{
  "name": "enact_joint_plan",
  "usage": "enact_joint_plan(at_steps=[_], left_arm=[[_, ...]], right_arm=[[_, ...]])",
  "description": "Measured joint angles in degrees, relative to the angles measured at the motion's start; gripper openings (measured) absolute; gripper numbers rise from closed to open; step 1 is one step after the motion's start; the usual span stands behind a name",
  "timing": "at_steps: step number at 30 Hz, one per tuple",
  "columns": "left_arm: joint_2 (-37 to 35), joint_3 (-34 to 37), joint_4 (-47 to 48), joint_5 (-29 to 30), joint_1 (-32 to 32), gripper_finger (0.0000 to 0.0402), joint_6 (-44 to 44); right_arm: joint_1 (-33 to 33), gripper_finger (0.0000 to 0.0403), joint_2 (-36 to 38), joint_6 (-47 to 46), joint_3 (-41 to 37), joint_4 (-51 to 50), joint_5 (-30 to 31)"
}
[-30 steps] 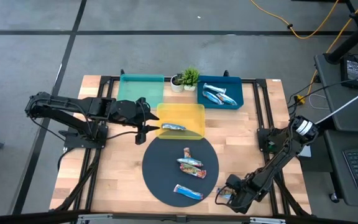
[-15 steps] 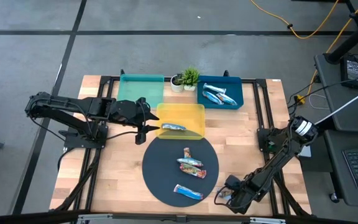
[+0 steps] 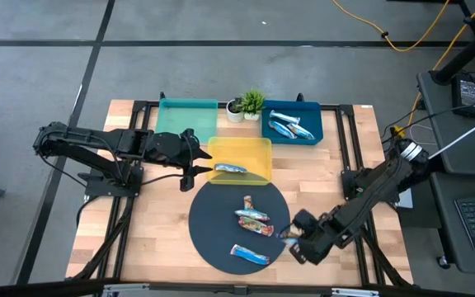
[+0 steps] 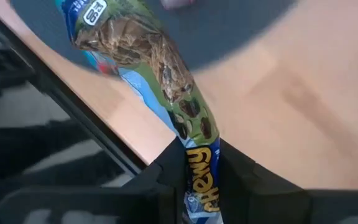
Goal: Pick and place Granola Bars by type
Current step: Put the blue granola bar into the yellow bin
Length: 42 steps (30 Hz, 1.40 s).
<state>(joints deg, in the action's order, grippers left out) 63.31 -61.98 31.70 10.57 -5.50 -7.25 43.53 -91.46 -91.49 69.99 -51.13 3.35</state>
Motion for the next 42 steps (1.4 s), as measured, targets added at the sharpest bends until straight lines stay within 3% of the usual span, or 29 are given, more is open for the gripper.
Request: enact_joint_plan(at_steps=[6, 16, 28, 42], left_arm=[[0.0, 0.0, -0.3, 0.0, 0.0, 0.0171, -0.2], [0.0, 0.0, -0.3, 0.0, 0.0, 0.0171, -1.1], [0.0, 0.0, -2.0, 0.7, 0.0, 0.0171, -2.1], [0.0, 0.0, -1.9, 10.0, 0.0, 0.0171, -7.2]], right_arm=[[-3.5, 0.0071, 3.0, 6.5, 4.0, -5.3, 3.1], [-8.2, 0.0071, 4.0, 17.2, 4.2, -7.1, 0.8], [-28.8, 0.0071, 4.1, 51.8, 4.2, -8.3, -8.7], [-50.6, 0.0071, 4.1, 84.7, 4.1, -7.7, -16.0]])
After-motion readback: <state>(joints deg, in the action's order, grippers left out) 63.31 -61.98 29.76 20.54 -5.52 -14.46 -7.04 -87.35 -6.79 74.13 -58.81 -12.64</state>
